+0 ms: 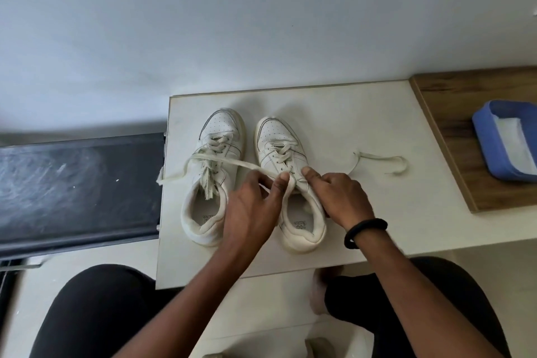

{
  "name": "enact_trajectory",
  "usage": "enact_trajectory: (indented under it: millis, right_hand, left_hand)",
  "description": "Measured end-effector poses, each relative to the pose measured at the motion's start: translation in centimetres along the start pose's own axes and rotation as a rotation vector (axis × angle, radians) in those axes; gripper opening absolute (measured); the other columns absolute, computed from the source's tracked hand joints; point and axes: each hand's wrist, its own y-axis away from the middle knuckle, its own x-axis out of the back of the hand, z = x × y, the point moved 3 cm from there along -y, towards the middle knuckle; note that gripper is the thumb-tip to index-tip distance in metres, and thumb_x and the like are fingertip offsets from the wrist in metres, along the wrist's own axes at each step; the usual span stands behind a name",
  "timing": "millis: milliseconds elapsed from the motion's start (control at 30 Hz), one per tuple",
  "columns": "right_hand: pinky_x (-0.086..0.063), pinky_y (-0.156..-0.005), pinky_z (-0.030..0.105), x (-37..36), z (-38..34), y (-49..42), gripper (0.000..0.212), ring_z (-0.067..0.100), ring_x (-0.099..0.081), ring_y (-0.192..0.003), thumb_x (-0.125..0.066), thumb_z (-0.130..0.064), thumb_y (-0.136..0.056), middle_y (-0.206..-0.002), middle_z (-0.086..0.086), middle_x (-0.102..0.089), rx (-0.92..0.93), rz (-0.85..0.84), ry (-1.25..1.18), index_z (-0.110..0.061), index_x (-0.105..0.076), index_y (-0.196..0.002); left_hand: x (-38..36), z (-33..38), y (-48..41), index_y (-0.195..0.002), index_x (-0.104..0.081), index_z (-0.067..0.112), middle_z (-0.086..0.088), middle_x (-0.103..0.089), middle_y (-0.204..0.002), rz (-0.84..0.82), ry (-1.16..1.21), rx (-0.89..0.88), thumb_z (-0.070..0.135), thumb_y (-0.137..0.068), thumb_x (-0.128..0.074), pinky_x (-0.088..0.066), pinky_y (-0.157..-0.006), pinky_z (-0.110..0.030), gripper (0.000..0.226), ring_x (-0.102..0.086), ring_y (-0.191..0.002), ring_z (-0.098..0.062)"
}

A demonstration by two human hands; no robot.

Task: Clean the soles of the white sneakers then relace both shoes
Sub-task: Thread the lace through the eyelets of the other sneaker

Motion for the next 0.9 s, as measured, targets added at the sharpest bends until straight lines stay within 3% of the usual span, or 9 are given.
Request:
enact_trajectory:
  millis: [100, 233, 367, 467, 567, 667, 767, 900]
  right_hand:
    - [-0.047, -0.067, 0.04, 0.1, -0.1, 0.1, 0.058, 0.037, -0.063, -0.076, -0.053, -0.056, -0.092, -0.064, 0.007, -0.059, -0.019, -0.024, -0.063, -0.013, -0.046, -0.054]
    - [-0.058, -0.068, 0.044, 0.6, 0.3, -0.2, 0.033, 0.029, -0.066, -0.063, -0.06, -0.031, -0.081, -0.054, 0.003, -0.062, -0.026, -0.039, -0.089, -0.011, -0.053, -0.056]
    - [-0.059, -0.07, 0.039, 0.6, -0.3, 0.3, 0.02, 0.023, -0.07, -0.071, -0.062, -0.028, -0.08, -0.067, 0.002, -0.071, 0.052, 0.053, -0.121, -0.014, -0.066, -0.067]
    - [-0.055, -0.066, 0.035, 1.1, -1.1, 0.4, 0.017, 0.02, -0.069, -0.067, -0.061, -0.02, -0.084, -0.071, 0.005, -0.074, 0.063, 0.141, -0.6, -0.009, -0.063, -0.07]
    - [-0.052, -0.062, 0.028, 1.0, -2.0, 1.0, 0.019, 0.021, -0.069, -0.068, -0.056, -0.009, -0.093, -0.08, 0.01, -0.075, -0.026, -0.134, -1.191, -0.012, -0.06, -0.075]
    - [-0.05, -0.065, 0.028, 0.8, -2.2, 1.4, 0.017, 0.02, -0.067, -0.07, -0.057, -0.011, -0.095, -0.079, 0.008, -0.073, -0.008, -0.257, -1.263, -0.013, -0.062, -0.079]
    - [-0.049, -0.068, 0.028, 1.1, -2.6, 1.5, 0.0, 0.019, -0.065, -0.073, -0.064, -0.013, -0.088, -0.078, 0.007, -0.069, 0.092, -0.315, -1.304, -0.013, -0.064, -0.088]
    - [-0.049, -0.067, 0.026, 1.8, -3.4, 1.8, 0.021, 0.019, -0.065, -0.075, -0.062, -0.011, -0.087, -0.081, 0.005, -0.066, 0.21, -0.435, -1.344, -0.014, -0.068, -0.107]
  left_hand:
    - [-0.7, -0.7, -0.1, -0.079, -0.056, 0.025, 0.008, -0.064, -0.072, 0.118, 0.117, -0.074, 0.041, -0.098, -0.067, -0.044, -0.062, -0.022, 0.027, -0.061, -0.065, -0.004]
    - [-0.7, -0.5, 0.4, -0.076, -0.056, 0.03, 0.008, -0.061, -0.085, 0.209, 0.198, -0.22, 0.023, -0.095, -0.074, -0.037, -0.06, -0.011, 0.027, -0.06, -0.071, -0.007]
    - [-0.5, -0.6, 0.6, -0.083, -0.066, 0.026, 0.009, -0.066, -0.079, 0.197, 0.278, -0.248, 0.021, -0.095, -0.077, -0.04, -0.059, -0.014, 0.017, -0.06, -0.068, -0.009]
    - [-0.4, -1.0, 0.0, -0.087, -0.072, 0.02, 0.006, -0.073, -0.083, 0.142, 0.379, -0.201, 0.024, -0.095, -0.077, -0.047, -0.061, -0.027, 0.01, -0.062, -0.07, -0.011]
    - [-0.3, -0.8, -0.2, -0.089, -0.076, 0.023, 0.004, -0.077, -0.089, 0.086, 0.442, -0.188, 0.024, -0.098, -0.073, -0.054, -0.067, -0.037, 0.009, -0.065, -0.076, -0.008]
    - [-0.1, -0.4, 0.0, -0.096, -0.08, 0.021, 0.011, -0.078, -0.094, 0.068, 0.417, -0.237, 0.02, -0.1, -0.069, -0.05, -0.067, -0.02, 0.012, -0.067, -0.083, 0.001]
    - [0.0, -0.1, 0.0, -0.094, -0.08, 0.018, 0.007, -0.073, -0.089, 0.097, 0.28, -0.387, 0.023, -0.101, -0.069, -0.047, -0.063, -0.027, 0.014, -0.067, -0.083, -0.012]
    - [0.2, 0.1, 0.1, -0.079, -0.069, 0.009, 0.005, -0.061, -0.074, 0.122, 0.157, -0.521, 0.023, -0.1, -0.065, -0.04, -0.062, -0.023, 0.025, -0.056, -0.07, -0.014]
